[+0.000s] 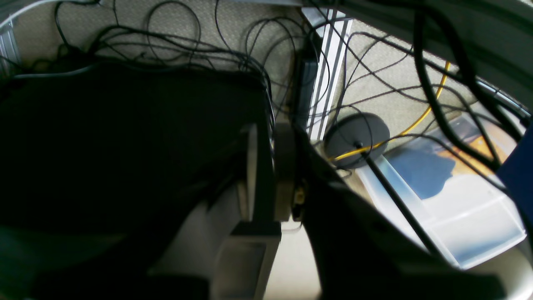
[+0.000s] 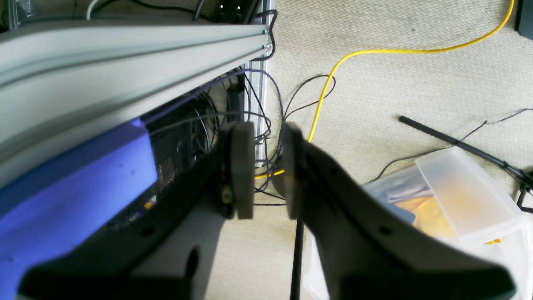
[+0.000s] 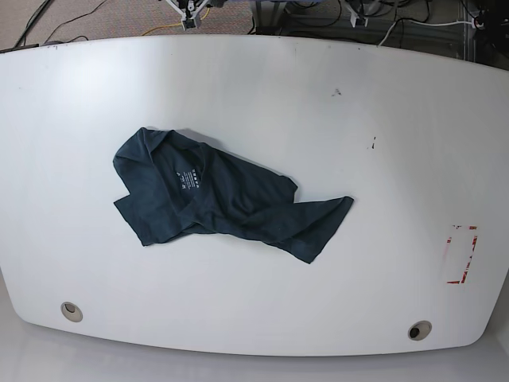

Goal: Layout the t-shirt on the table in an organized manner, then fold the t-shirt properly

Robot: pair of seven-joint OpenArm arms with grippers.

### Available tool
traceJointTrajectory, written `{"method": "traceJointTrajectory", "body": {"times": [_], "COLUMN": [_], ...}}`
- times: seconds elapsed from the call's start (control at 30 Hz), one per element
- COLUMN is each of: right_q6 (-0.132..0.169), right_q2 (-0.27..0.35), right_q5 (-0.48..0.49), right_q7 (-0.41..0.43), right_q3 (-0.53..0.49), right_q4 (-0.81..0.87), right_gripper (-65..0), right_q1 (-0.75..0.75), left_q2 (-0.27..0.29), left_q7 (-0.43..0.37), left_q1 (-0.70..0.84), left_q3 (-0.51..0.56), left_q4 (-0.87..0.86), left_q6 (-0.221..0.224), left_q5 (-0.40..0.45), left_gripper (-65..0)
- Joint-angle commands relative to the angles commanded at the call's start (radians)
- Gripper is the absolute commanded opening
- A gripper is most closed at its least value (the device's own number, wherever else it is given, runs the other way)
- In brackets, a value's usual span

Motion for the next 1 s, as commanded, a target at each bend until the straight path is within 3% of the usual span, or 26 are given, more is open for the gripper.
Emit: {"method": "traceJointTrajectory", "body": {"times": [0.47,0.7,1.0], "right_q6": [-0.005,-0.006,-0.006], "right_q2": [-0.003,-0.003,-0.005], "right_q5": [0.003,0.003,0.014], "right_q7": [-0.005,-0.008,-0.080], "right_q3": [0.006,0.009,0.009], "right_q4": [0.301,0.457,0.720], "right_gripper": [-54.1,-54.1,-54.1], "right_q1": [-0.201,-0.325,-0.494], "left_q2": [-0.002,-0.028,-0.060], "left_q7": [0.000,0.000,0.000], "left_q1": [0.199,0.295,0.423], "left_q3": [-0.005,-0.005,-0.006], "left_q4": [0.281,0.428,0.638], "left_q6": [0.000,0.000,0.000], "left_q5": [-0.003,-0.003,-0.003], "left_gripper": [-58.6,-58.6,-58.6]}}
